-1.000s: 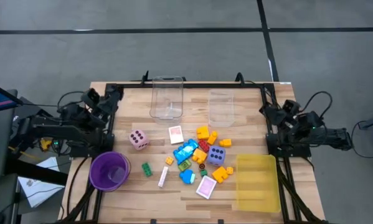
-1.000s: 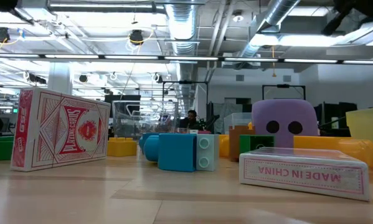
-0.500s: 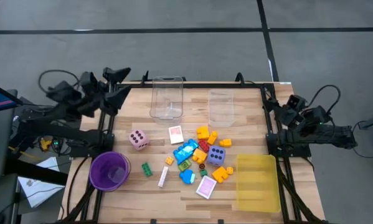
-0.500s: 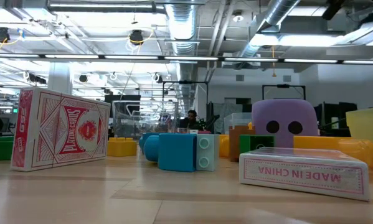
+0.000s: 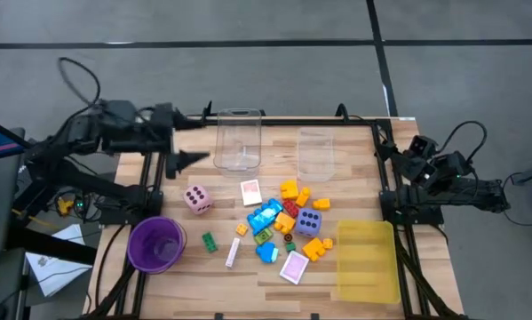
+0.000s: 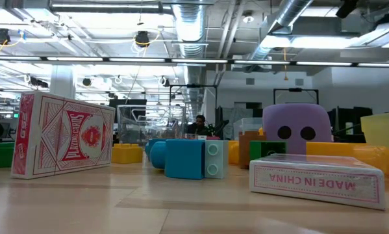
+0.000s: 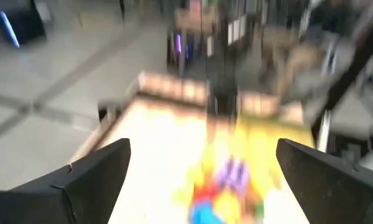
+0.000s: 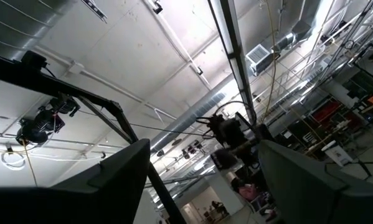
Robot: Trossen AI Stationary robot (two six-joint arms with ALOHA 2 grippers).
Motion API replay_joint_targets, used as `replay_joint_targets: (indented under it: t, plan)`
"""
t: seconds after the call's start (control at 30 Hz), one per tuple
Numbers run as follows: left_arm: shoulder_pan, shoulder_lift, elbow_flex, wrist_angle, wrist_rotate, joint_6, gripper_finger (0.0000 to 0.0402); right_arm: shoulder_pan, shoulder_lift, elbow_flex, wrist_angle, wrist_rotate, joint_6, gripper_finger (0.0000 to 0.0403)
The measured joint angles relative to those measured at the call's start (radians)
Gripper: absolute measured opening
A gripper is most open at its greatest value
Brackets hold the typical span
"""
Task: Pick & Place Toys
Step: Put the pink dice into the left transparent bin
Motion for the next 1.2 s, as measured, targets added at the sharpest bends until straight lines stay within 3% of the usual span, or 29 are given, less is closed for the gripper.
replay_joint_targets:
  t: [0.17,0.4,0.6,0.8,0.93,1.2]
  plan:
    - [-0.027,0.124,0.049,-0.329,0.042,-0.019,0.04,0.0,0.0,0.0,0.003,-0.01,0.0,0.0293]
    - [-0.067,0.248,-0.067,-0.585,0.042,0.058,0.04,0.0,0.0,0.0,0.003,-0.01,0.0,0.0293]
    - [-0.078,0.252,-0.247,-0.421,0.129,0.128,0.04,0.0,0.0,0.0,0.008,-0.01,0.0,0.0293]
    - [-0.113,0.245,-0.439,-0.273,0.126,0.265,0.04,0.0,0.0,0.0,0.02,-0.014,-0.005,0.0293]
    - [-0.119,0.245,-0.553,-0.206,0.072,0.308,0.04,0.0,0.0,0.0,0.02,-0.032,-0.027,0.0293]
    - [-0.119,0.245,-0.629,-0.18,0.032,0.34,0.04,0.0,0.0,0.0,0.019,-0.04,-0.03,0.0293]
